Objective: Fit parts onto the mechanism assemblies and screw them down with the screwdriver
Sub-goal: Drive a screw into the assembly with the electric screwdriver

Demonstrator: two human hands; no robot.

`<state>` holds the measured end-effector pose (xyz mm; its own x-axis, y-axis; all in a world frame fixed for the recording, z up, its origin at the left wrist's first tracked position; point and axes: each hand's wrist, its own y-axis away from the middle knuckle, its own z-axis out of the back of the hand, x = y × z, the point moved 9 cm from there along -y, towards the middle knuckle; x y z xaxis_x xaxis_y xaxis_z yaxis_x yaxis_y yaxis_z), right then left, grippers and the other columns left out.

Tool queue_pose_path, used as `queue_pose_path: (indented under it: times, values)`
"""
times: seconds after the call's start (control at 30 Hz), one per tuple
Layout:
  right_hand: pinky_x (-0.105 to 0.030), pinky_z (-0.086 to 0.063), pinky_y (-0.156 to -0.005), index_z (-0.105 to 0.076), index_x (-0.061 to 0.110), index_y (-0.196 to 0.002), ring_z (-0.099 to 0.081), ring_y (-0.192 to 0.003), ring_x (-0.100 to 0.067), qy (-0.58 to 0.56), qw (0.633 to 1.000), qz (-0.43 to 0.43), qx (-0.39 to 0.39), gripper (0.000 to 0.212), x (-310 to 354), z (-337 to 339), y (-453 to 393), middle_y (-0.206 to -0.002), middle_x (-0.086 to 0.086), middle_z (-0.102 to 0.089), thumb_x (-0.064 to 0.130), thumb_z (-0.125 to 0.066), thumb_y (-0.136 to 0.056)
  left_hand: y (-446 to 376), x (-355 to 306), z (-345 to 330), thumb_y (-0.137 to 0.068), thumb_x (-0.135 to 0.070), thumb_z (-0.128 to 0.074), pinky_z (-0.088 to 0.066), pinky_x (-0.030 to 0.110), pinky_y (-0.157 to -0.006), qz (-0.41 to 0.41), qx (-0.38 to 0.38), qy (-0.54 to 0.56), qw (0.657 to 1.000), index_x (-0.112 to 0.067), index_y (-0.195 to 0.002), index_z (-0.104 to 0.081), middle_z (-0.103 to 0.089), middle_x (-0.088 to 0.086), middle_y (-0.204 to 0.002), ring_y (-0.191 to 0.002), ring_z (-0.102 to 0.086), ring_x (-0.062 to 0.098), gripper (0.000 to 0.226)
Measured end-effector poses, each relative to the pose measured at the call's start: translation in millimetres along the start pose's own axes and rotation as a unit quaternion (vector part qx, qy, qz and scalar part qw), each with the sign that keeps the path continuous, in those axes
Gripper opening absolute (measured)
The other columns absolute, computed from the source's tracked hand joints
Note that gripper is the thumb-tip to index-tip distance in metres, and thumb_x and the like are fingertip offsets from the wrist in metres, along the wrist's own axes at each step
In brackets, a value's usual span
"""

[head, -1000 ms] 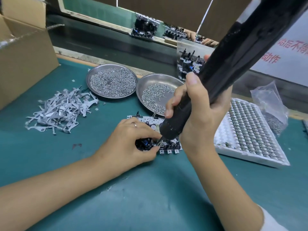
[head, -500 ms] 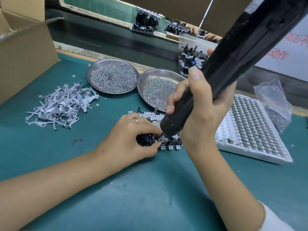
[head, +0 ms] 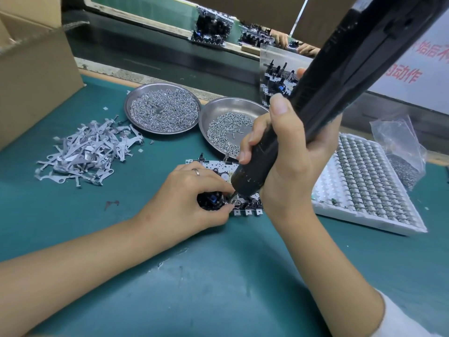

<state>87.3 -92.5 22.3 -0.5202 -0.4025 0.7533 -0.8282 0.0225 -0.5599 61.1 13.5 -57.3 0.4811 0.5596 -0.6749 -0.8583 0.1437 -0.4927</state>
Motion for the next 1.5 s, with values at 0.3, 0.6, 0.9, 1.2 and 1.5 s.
queue_pose_path:
  times: [0.3, 0.6, 0.9, 1.2, 1.5]
  values:
    - [-0.022, -0.037, -0.04, -0.043, 0.016, -0.098, -0.043, -0.033, -0.018, 0.003, 1.0, 0.006, 0.004, 0.021, 0.6, -0.4, 1.0, -0.05, 0.003, -0.048, 0.017, -0.057, -0.082, -0.1, 1.6, -1.0, -0.067, -0.024, -0.074, -0.047, 0.046, -0.084, 0.007, 0.007, 0.0, 1.0, -0.012, -0.083, -0.077, -0.071, -0.01, -0.082, -0.079, -0.06, 0.022, 0.02]
    - [-0.023, -0.037, -0.039, -0.041, 0.015, -0.095, -0.043, -0.032, -0.017, 0.012, 1.0, 0.005, 0.006, 0.021, -0.4, -0.6, 1.4, -0.049, 0.005, -0.048, 0.018, -0.057, -0.081, -0.2, 1.3, -0.8, -0.067, -0.023, -0.073, -0.047, 0.044, -0.086, 0.015, 0.009, 0.001, 1.0, -0.011, -0.084, -0.077, -0.072, -0.009, -0.084, -0.08, -0.061, 0.023, 0.022]
    - [-0.023, -0.037, -0.039, -0.043, 0.017, -0.096, -0.042, -0.032, -0.017, 0.006, 1.0, 0.0, 0.008, 0.021, -2.2, -0.6, 2.1, -0.049, 0.002, -0.047, 0.019, -0.056, -0.08, -0.1, -0.4, -0.7, -0.067, -0.023, -0.073, -0.047, 0.044, -0.086, 0.018, 0.013, 0.0, 1.0, -0.01, -0.084, -0.077, -0.073, -0.008, -0.084, -0.079, -0.06, 0.023, 0.022]
    - [-0.022, -0.037, -0.04, -0.041, 0.014, -0.095, -0.041, -0.031, -0.022, 0.014, 1.0, 0.022, 0.013, 0.021, 6.0, 4.5, -1.8, -0.049, -0.003, -0.046, 0.016, -0.057, -0.082, -0.3, -3.2, 1.0, -0.067, -0.022, -0.074, -0.048, 0.043, -0.085, 0.018, 0.017, 0.004, 1.0, -0.017, -0.086, -0.078, -0.069, -0.014, -0.084, -0.081, -0.061, 0.02, 0.02]
    - [-0.022, -0.037, -0.041, -0.042, 0.017, -0.092, -0.041, -0.033, -0.022, 0.044, 0.999, -0.015, -0.006, 0.02, -9.3, 20.3, -10.1, -0.048, -0.003, -0.045, 0.014, -0.059, -0.084, -0.4, -4.0, 2.1, -0.067, -0.024, -0.073, -0.047, 0.038, -0.086, 0.026, 0.02, -0.005, 0.999, -0.019, -0.088, -0.078, -0.071, -0.012, -0.085, -0.082, -0.061, 0.016, 0.023]
